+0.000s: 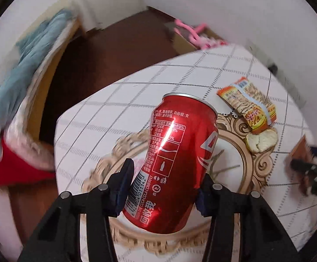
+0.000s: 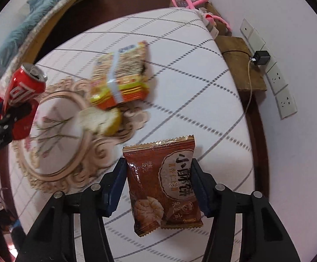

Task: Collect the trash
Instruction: 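Grasp the red Coca-Cola can with the left tool while the right tool grasps the brown snack packet, then carry can and packet over the bin and open both tools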

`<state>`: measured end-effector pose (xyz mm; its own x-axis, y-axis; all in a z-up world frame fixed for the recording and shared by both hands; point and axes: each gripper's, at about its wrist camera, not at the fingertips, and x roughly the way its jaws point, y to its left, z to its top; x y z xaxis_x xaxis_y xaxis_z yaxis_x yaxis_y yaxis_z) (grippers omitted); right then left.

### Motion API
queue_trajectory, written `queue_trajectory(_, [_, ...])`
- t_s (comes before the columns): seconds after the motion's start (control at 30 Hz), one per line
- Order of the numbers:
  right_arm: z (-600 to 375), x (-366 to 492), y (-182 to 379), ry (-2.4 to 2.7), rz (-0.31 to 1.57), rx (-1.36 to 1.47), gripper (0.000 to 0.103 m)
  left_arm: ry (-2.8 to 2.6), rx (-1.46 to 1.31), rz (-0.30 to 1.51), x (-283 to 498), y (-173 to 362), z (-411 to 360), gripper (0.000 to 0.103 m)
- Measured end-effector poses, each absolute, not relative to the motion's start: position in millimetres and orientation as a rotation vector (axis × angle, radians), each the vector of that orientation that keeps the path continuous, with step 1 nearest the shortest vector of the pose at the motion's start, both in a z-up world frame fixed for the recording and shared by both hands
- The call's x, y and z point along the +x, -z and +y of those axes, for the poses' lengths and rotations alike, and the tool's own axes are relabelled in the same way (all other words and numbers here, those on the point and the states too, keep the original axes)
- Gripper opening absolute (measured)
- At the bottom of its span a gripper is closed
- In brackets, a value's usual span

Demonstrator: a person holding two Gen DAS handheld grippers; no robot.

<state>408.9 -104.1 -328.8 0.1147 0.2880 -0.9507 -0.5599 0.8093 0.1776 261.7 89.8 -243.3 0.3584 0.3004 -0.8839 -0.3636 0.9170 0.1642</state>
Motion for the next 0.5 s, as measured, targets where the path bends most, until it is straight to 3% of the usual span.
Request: queue_trajectory(0.5, [-55.0, 279.5, 226.3, -0.88, 1.132, -0.191, 0.058, -0.668, -0.21, 0.803, 99.7, 129.6, 131.4, 0.045])
